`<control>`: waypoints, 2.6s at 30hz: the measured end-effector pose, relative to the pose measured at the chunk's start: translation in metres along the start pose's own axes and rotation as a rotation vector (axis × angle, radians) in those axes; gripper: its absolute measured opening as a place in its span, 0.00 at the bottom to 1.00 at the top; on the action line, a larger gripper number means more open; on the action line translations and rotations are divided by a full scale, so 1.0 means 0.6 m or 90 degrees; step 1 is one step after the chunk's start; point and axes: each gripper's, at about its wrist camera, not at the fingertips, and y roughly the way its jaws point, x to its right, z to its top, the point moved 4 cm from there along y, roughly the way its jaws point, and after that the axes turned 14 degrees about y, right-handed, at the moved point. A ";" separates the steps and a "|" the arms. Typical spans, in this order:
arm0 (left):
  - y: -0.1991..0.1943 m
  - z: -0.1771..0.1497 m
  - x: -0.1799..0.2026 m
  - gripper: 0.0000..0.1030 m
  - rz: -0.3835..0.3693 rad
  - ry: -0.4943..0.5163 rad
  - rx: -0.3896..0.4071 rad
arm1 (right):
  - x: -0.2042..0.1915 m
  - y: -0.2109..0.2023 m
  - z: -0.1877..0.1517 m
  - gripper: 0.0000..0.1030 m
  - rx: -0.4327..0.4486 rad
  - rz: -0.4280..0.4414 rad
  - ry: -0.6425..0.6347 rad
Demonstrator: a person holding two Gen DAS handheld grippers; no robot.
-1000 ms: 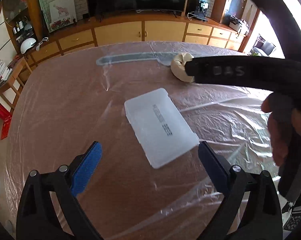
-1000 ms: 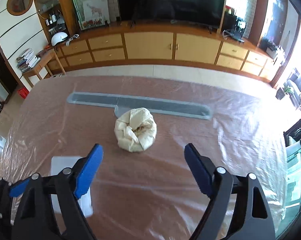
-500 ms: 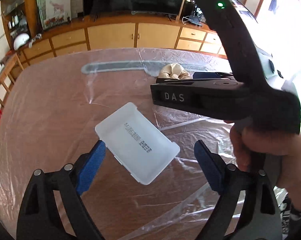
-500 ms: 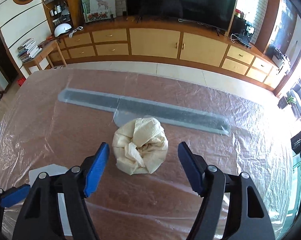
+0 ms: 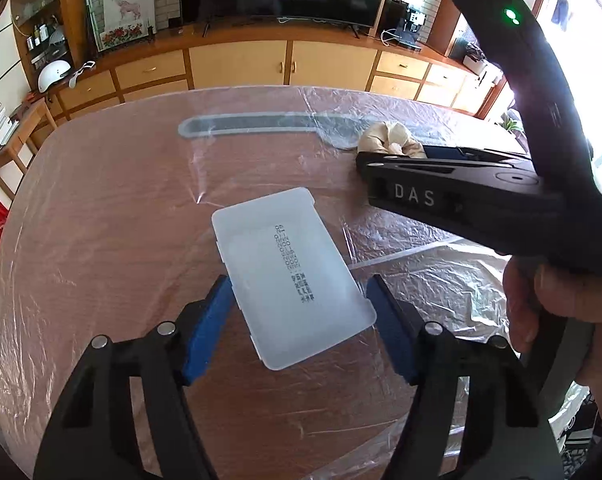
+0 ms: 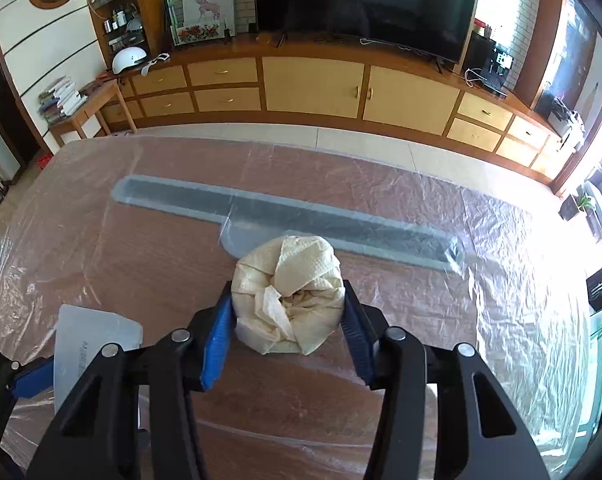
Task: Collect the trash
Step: 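Grasp the cream cloth bundle with the right gripper while the left gripper grasps the white plastic box, then carry the cloth bundle and white box in both grippers over the black bin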
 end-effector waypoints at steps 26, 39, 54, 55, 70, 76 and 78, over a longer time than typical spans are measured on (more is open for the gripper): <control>-0.136 -0.120 -0.041 0.67 -0.030 -0.048 0.031 | -0.030 -0.134 -0.144 0.48 -0.080 0.149 0.057; -0.193 -0.198 -0.033 0.67 -0.038 -0.027 0.029 | -0.092 -0.172 -0.234 0.48 -0.129 0.172 0.031; -0.237 -0.259 -0.022 0.67 -0.056 0.022 0.038 | -0.106 -0.225 -0.321 0.48 -0.148 0.159 0.030; -0.240 -0.263 -0.023 0.67 -0.056 0.023 0.037 | -0.102 -0.228 -0.328 0.48 -0.150 0.160 0.032; -0.266 -0.307 -0.018 0.67 -0.085 0.037 0.032 | -0.096 -0.273 -0.398 0.48 -0.155 0.168 0.058; -0.268 -0.324 -0.018 0.67 -0.083 0.055 0.029 | -0.070 -0.304 -0.433 0.48 -0.154 0.153 0.083; -0.270 -0.330 -0.017 0.67 -0.088 0.059 0.028 | -0.062 -0.316 -0.447 0.48 -0.153 0.146 0.089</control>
